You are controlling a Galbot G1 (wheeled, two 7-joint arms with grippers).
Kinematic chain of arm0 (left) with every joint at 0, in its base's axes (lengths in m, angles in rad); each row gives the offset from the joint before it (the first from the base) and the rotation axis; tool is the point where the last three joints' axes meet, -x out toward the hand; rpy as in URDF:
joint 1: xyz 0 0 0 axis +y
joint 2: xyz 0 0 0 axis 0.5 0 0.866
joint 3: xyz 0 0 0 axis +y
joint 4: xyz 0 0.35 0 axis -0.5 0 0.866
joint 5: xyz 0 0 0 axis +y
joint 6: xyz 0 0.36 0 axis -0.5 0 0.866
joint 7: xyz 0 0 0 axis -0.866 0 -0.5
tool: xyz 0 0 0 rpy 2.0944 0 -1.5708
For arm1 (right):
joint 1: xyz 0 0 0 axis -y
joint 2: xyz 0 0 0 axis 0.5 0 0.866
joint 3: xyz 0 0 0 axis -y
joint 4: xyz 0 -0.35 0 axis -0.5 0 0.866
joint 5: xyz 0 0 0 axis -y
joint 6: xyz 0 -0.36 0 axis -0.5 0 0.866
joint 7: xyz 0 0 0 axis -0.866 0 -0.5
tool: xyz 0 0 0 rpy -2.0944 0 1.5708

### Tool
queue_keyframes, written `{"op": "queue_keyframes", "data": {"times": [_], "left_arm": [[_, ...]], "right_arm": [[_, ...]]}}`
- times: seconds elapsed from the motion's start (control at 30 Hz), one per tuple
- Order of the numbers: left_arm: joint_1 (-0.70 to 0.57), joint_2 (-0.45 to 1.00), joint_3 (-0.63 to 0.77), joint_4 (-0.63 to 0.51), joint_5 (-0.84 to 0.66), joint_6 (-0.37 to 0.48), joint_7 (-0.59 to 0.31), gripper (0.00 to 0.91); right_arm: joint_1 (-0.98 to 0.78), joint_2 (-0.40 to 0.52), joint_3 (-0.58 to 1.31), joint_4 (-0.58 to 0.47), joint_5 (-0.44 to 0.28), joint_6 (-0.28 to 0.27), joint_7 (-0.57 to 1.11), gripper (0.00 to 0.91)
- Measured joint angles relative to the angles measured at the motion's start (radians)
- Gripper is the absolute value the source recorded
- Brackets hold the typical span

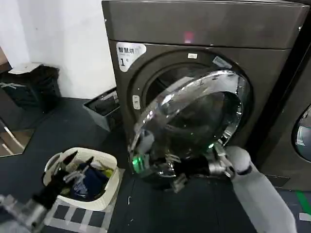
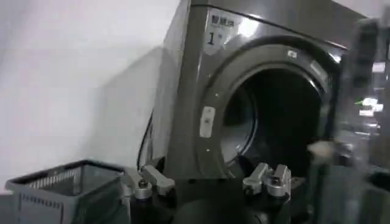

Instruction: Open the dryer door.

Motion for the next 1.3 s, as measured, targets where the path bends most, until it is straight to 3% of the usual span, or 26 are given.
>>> {"op": "queue_keyframes", "data": {"times": [0.23, 0.37, 0.53, 0.8, 0.93, 1.17, 1.3], "left_arm": [[-0.231, 0.167, 0.202, 0.145, -0.042, -0.027, 0.049, 0.907], [-0.350, 0.175, 0.351, 0.201, -0.046, -0.039, 0.072, 0.907], [-0.507, 0.152, 0.539, 0.257, -0.062, -0.021, 0.108, 0.907], [-0.703, 0.097, 0.776, 0.273, -0.060, -0.024, 0.192, 0.907], [-0.748, 0.081, 0.856, 0.251, -0.051, -0.021, 0.208, 0.907], [-0.803, 0.102, 0.977, 0.219, -0.042, -0.037, 0.214, 0.907], [-0.844, 0.082, 1.056, 0.216, -0.042, -0.035, 0.199, 0.907]], "right_arm": [[-0.171, -0.058, 0.211, 0.104, 0.057, 0.084, -0.003, 0.907], [-0.297, -0.052, 0.360, 0.157, 0.025, 0.092, -0.003, 0.907], [-0.461, 0.012, 0.610, 0.218, -0.066, 0.079, 0.014, 0.907], [-0.633, 0.163, 0.959, 0.308, -0.022, 0.095, 0.279, 0.907], [-0.684, 0.211, 1.107, 0.348, -0.013, 0.034, 0.504, 0.907], [-0.743, 0.197, 1.296, 0.383, -0.010, -0.077, 0.926, 0.907], [-0.766, 0.174, 1.381, 0.354, -0.016, -0.101, 1.103, 0.907]]}}
